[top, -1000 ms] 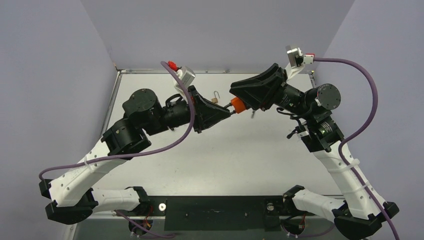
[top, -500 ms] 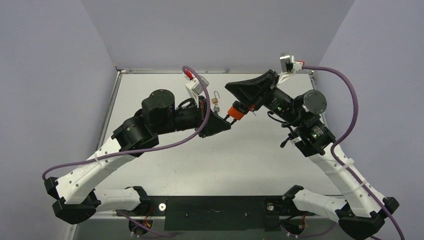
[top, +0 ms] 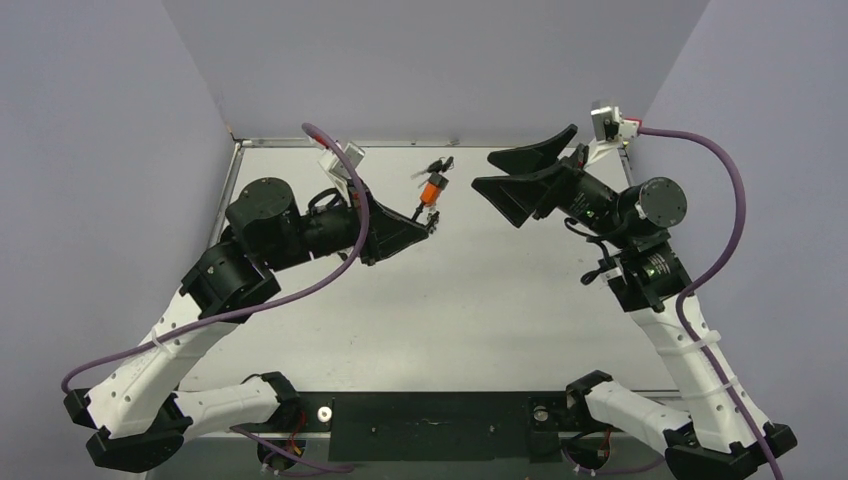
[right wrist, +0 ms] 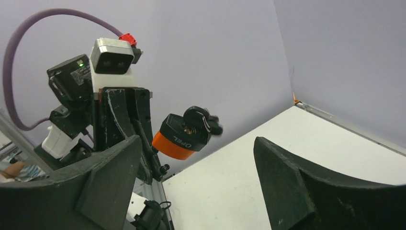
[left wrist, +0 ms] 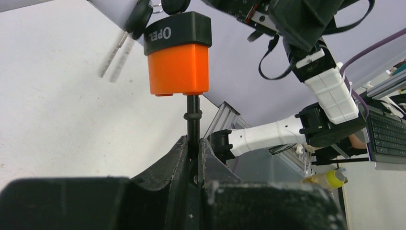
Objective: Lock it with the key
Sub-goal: Lock the lock.
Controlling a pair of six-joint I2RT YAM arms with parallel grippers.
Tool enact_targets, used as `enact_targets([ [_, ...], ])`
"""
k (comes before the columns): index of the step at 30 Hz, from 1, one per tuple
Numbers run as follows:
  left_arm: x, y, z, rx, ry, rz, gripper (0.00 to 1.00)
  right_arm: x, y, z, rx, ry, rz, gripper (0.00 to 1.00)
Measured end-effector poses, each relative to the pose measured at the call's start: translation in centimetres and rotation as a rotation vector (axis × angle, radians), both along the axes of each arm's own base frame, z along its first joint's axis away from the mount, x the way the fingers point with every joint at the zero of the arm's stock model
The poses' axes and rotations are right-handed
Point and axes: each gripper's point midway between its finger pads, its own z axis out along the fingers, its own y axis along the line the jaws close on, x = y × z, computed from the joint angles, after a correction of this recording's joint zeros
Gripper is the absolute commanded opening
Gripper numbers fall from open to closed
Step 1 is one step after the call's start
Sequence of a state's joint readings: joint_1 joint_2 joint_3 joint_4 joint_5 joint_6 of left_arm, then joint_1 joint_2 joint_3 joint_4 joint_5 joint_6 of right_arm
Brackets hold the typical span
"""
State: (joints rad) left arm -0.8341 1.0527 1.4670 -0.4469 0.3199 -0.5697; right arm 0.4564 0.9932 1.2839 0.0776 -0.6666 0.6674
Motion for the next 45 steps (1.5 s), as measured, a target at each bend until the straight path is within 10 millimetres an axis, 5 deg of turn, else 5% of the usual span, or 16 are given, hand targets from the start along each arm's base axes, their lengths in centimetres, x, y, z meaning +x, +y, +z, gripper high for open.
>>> enact_targets([
  [7, -2.0, 0.6, -0.2, 0.07, -0.005, -0.099, 0.0, -1.7, -1.0, 2.1, 0.02, -0.124, 0.139, 0.86],
  [13, -4.8, 0.8, -0.4, 0.104, 0.011, -0.242, 0.0, -3.1, 0.6, 1.6, -0.045, -0.185, 0.325, 0.86],
  [23, -8.0, 1.1, -2.2, 0.178, 0.062, -0.376, 0.0, -6.4, 3.7, -1.6, -0.167, -0.202, 0.558, 0.82],
  [35, -8.4, 1.4, -3.2, 0.22, 0.101, -0.389, 0.0, -9.2, 4.3, -5.6, -0.259, -0.179, 0.614, 0.76],
  [45, -8.4, 1.4, -3.1, 0.221, 0.094, -0.39, 0.0, -9.3, 4.7, -7.5, -0.307, -0.142, 0.607, 0.7],
])
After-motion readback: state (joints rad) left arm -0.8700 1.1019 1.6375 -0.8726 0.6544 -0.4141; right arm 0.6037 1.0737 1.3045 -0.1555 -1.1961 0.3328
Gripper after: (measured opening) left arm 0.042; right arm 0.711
